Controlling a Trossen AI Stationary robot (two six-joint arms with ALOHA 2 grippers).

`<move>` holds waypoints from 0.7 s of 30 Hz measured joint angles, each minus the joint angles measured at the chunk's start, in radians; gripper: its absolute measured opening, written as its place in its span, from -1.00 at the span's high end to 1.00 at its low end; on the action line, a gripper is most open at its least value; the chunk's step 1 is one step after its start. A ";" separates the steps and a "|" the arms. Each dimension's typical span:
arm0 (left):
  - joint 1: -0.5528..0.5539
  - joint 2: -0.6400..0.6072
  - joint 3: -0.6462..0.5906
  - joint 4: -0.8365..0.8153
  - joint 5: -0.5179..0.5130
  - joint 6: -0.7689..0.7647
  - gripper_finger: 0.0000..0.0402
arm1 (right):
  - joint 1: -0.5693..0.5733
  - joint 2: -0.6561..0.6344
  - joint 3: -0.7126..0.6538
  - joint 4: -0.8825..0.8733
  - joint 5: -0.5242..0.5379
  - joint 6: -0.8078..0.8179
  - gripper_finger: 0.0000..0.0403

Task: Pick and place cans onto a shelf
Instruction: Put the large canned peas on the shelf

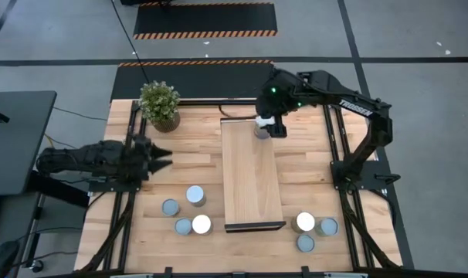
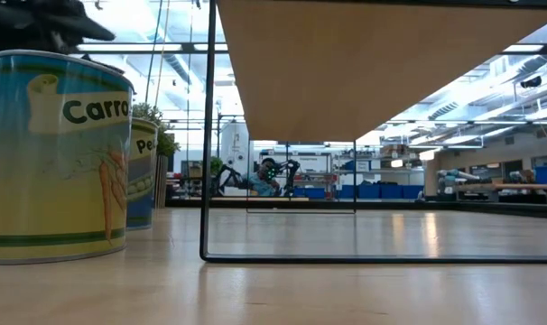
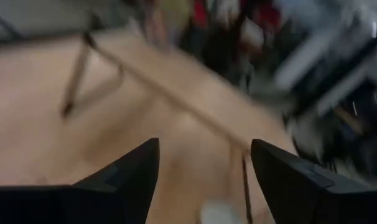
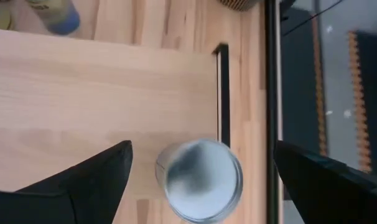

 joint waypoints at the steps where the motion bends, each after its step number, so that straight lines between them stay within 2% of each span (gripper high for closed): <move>1: 0.000 0.034 0.016 -0.023 0.046 0.002 -0.29 | 0.027 0.000 0.008 0.001 0.024 0.000 -0.96; 5: 0.000 0.206 0.090 -0.097 0.153 0.085 -0.29 | 0.106 0.000 0.015 -0.002 0.073 0.034 -0.94; 13: -0.053 0.586 0.345 -0.373 0.196 0.212 -0.29 | 0.168 -0.052 0.015 -0.188 0.159 0.213 -0.89; 17: -0.098 0.746 0.449 -0.544 0.223 0.201 -0.29 | 0.188 -0.105 0.015 -0.201 0.190 0.294 -0.87; 21: -0.127 0.859 0.471 -0.577 0.310 0.157 -0.33 | 0.201 -0.146 0.015 -0.198 0.241 0.337 -0.85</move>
